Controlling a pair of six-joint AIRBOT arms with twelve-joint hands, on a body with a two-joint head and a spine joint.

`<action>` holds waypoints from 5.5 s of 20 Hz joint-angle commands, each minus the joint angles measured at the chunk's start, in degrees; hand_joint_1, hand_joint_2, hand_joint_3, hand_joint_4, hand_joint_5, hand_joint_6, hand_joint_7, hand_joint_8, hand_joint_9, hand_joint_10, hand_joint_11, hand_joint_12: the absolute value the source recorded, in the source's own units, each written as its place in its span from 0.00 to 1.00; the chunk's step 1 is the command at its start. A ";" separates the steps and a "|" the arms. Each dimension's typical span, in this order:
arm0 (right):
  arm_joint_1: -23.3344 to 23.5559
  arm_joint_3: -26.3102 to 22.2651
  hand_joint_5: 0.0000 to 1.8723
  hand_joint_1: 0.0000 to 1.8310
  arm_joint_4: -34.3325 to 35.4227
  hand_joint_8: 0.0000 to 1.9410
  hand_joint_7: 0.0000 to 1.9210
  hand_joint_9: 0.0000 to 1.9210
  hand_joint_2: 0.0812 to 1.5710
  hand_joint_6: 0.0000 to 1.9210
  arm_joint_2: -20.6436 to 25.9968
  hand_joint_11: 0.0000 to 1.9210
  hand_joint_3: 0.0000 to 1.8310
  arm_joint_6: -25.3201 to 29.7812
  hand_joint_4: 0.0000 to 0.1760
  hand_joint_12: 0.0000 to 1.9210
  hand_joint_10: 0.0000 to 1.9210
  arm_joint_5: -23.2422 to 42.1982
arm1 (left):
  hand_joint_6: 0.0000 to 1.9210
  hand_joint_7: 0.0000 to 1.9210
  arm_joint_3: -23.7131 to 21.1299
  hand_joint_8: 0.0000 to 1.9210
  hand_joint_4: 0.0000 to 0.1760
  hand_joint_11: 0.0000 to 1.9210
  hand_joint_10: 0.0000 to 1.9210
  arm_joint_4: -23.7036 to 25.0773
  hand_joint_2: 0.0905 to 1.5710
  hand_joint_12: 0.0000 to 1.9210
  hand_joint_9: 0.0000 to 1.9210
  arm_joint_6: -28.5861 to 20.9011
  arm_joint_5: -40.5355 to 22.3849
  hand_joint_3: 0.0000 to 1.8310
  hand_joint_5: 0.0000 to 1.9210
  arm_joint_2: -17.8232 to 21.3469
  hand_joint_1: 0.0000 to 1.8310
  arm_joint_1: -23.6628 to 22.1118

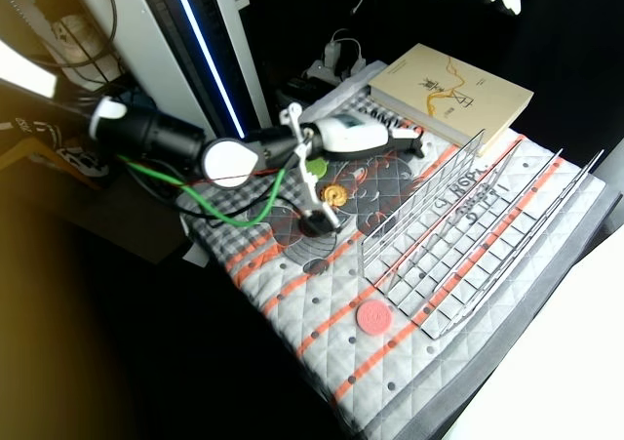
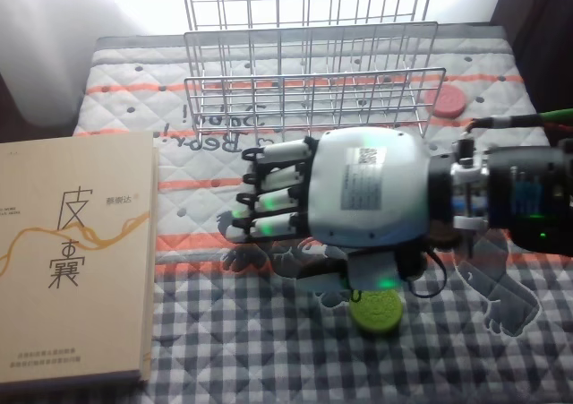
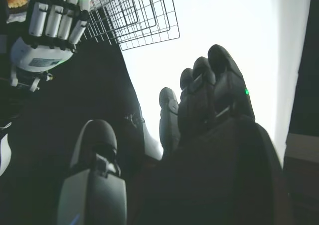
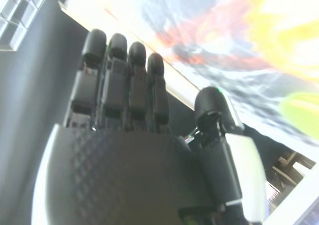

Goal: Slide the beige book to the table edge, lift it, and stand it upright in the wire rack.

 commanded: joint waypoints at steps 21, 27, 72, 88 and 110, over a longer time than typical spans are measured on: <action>1.18 -9.74 0.22 0.17 31.69 0.00 0.28 0.27 0.87 0.00 19.08 0.25 0.00 -0.04 0.00 0.06 0.00 23.45 | 0.00 0.16 29.27 0.00 0.55 0.00 0.01 -11.42 0.56 0.64 0.24 -44.50 14.27 0.00 0.07 -10.74 0.34 1.69; 0.63 -10.31 0.25 0.14 31.99 0.00 0.28 0.28 0.86 0.00 20.45 0.25 0.00 -0.04 0.01 0.03 0.00 23.45 | 0.00 0.17 37.77 0.00 0.67 0.10 0.00 -2.48 0.61 0.61 0.29 -48.76 29.24 0.00 0.05 -16.92 0.29 -9.83; -3.52 -11.72 0.27 0.20 33.78 0.00 0.27 0.24 0.90 0.00 21.83 0.22 0.00 -0.04 0.00 0.01 0.00 23.47 | 0.42 0.49 46.25 0.60 0.00 0.28 0.58 29.57 0.70 0.86 0.41 -60.94 51.69 0.00 0.52 -26.50 0.67 -26.43; -7.35 -13.72 0.27 0.10 39.99 0.00 0.28 0.24 0.88 0.00 24.97 0.21 0.00 -0.04 0.00 0.01 0.00 27.82 | 0.47 0.57 32.35 0.42 0.00 0.53 0.56 8.29 0.67 0.56 0.57 -48.37 15.73 0.00 0.45 -12.51 0.76 -17.75; -17.39 -16.06 0.29 0.18 47.89 0.00 0.28 0.24 0.87 0.00 24.86 0.21 0.00 -0.04 0.00 0.01 0.00 35.50 | 0.47 0.56 40.87 0.42 0.00 0.57 0.55 26.99 0.67 0.48 0.55 -37.43 34.11 0.00 0.48 -23.60 0.76 -60.29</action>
